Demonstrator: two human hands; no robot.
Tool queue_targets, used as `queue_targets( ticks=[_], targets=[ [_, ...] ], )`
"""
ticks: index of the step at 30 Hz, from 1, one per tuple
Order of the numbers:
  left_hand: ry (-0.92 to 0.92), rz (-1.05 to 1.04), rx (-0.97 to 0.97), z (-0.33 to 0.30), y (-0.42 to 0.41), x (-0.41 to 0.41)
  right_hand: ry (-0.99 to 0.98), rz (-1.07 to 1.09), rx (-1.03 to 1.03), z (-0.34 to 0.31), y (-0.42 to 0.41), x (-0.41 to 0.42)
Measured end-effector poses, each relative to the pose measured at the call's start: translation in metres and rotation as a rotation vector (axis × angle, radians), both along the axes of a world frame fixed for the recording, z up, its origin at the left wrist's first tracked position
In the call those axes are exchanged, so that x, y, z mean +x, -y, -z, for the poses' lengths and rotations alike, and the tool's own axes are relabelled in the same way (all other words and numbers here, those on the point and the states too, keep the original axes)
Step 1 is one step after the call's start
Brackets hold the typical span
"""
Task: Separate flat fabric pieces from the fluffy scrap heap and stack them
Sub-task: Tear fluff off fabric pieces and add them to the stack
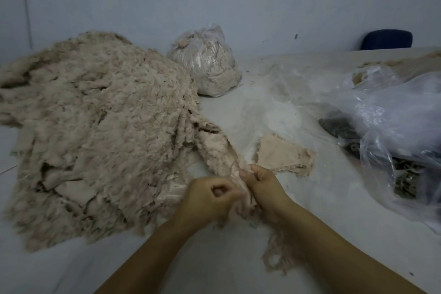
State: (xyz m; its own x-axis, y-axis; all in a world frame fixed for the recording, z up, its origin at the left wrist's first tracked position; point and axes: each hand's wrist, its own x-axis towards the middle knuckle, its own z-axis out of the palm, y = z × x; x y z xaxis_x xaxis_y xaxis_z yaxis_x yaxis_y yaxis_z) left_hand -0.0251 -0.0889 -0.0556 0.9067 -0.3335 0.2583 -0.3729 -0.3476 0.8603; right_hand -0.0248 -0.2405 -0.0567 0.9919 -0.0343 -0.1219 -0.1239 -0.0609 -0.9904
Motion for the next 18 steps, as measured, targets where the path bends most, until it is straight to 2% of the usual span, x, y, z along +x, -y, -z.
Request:
queue_targets(
  ticks=[2, 4, 6, 8, 10, 12, 14, 16, 18],
  targets=[
    [0.231, -0.155, 0.069, -0.008, -0.001, 0.007, 0.104, -0.064, -0.145, -0.001, 0.006, -0.005],
    [0.395, -0.14, 0.227, -0.015, 0.002, 0.017, 0.198, -0.157, -0.271, -0.001, 0.008, -0.01],
    [0.407, -0.069, 0.404, -0.018, 0.003, 0.027, 0.249, -0.185, -0.293, -0.002, 0.011, -0.014],
    [0.336, -0.097, 0.473, -0.014, -0.001, 0.037, 0.227, -0.124, -0.142, -0.003, 0.021, -0.017],
    [0.202, -0.255, 0.364, -0.01, -0.008, 0.045, 0.159, -0.076, 0.029, -0.008, 0.03, -0.019],
    [0.147, -0.288, 0.18, -0.009, -0.01, 0.045, 0.123, -0.095, 0.087, -0.011, 0.035, -0.019],
    [0.113, -0.105, 0.091, -0.014, -0.001, 0.04, 0.125, -0.146, 0.095, -0.014, 0.03, -0.019],
    [0.041, 0.088, 0.09, -0.012, 0.012, 0.034, 0.124, -0.177, 0.123, -0.016, 0.022, -0.017],
    [-0.053, 0.125, 0.03, -0.007, 0.02, 0.031, 0.108, -0.156, 0.148, -0.018, 0.014, -0.015]
  ],
)
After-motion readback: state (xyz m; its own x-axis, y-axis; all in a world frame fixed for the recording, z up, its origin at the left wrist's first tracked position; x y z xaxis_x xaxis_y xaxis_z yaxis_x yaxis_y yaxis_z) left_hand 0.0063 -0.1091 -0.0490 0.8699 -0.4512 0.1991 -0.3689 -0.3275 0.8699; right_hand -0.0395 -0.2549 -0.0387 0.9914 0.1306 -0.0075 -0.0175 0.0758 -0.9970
